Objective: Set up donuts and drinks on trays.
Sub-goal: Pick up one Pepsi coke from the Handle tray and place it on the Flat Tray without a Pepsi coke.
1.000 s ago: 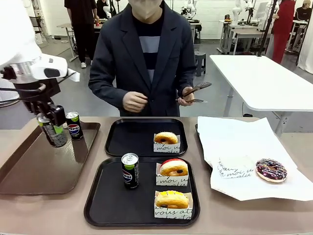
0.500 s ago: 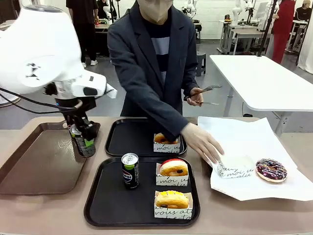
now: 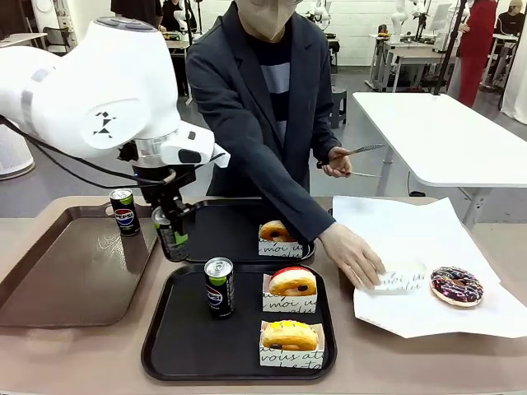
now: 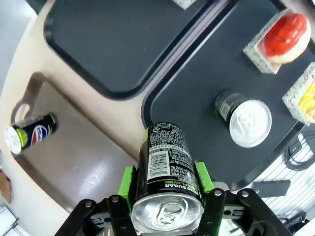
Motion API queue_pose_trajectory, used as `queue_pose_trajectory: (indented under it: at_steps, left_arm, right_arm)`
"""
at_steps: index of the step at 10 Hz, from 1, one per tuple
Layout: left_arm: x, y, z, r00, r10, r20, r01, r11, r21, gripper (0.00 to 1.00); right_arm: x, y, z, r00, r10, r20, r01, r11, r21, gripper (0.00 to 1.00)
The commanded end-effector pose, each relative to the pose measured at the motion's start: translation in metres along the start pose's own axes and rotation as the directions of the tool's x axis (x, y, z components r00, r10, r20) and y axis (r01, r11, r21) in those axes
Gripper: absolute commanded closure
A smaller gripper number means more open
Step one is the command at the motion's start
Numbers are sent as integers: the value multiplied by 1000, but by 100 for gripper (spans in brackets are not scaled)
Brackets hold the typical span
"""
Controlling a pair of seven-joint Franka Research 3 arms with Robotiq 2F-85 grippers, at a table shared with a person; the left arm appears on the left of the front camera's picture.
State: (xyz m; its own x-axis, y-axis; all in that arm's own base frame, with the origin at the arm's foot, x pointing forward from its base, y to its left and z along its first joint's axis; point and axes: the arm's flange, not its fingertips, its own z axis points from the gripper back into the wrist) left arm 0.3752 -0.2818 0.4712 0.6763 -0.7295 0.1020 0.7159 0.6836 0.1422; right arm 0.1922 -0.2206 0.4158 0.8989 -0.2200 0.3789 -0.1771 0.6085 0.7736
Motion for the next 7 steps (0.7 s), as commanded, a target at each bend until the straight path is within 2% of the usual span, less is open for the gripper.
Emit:
queue_pose_trajectory:
  at_steps: [1,2,3,4,6,7]
  left_arm:
    - [22,7,-4,1000,-6,13,6,1000,3,42]
    - [24,15,-9,1000,-2,-23,2,1000,-15,42]
    - [3,30,-13,995,44,-95,-43,999,9,42]
    - [-43,49,-10,987,20,-157,-14,999,42,42]
    - [-126,100,3,993,11,-116,-3,998,68,42]
    - [-149,109,-4,994,39,-107,-33,997,64,42]
  right_arm:
    - [2,0,0,1000,14,23,-15,1000,24,0]
    - [2,0,0,1000,14,23,-15,1000,24,0]
    - [2,0,0,1000,14,23,-15,1000,24,0]
    - [2,0,0,1000,14,23,-15,1000,24,0]
    - [2,0,0,1000,14,23,-15,1000,24,0]
    - [2,0,0,1000,14,23,-15,1000,24,0]
